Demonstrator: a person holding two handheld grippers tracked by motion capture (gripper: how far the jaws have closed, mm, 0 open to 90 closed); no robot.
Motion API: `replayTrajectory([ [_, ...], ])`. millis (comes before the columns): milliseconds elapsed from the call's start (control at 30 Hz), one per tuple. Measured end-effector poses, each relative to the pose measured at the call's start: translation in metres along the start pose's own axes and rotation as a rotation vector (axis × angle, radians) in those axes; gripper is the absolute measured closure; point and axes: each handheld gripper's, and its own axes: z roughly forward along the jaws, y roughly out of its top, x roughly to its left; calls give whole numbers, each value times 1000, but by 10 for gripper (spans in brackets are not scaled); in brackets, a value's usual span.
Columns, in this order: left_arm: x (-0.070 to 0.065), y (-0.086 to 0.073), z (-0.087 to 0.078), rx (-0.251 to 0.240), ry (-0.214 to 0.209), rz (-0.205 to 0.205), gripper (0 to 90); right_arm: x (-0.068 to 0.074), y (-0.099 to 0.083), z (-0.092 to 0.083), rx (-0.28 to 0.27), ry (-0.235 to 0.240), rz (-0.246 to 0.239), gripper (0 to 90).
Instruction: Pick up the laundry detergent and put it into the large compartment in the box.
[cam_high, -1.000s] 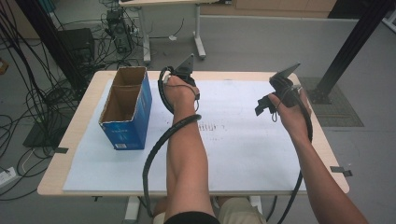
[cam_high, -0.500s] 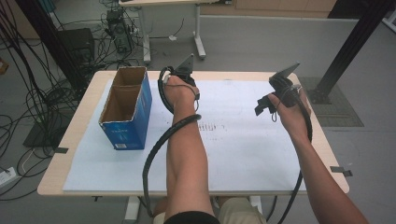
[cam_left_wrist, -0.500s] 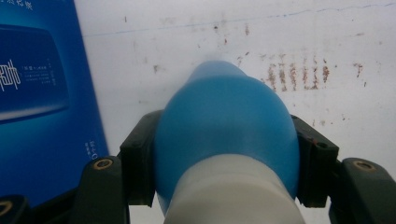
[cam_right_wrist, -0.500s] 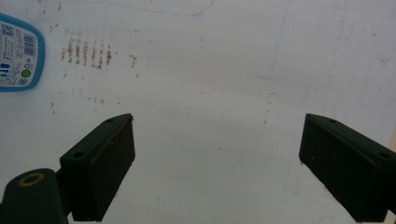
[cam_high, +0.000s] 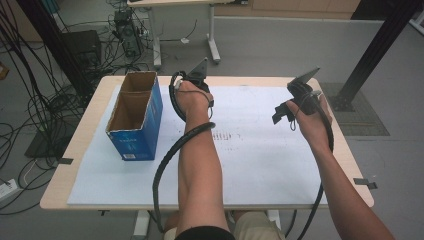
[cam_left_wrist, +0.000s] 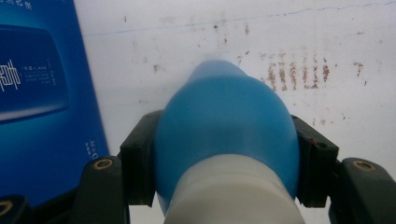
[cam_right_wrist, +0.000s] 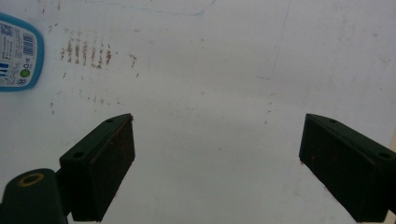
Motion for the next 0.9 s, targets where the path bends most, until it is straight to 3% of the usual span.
replayTrajectory([
  [900, 0, 1, 0, 1, 2, 5, 379, -2, -1, -1, -2, -3, 2, 106],
])
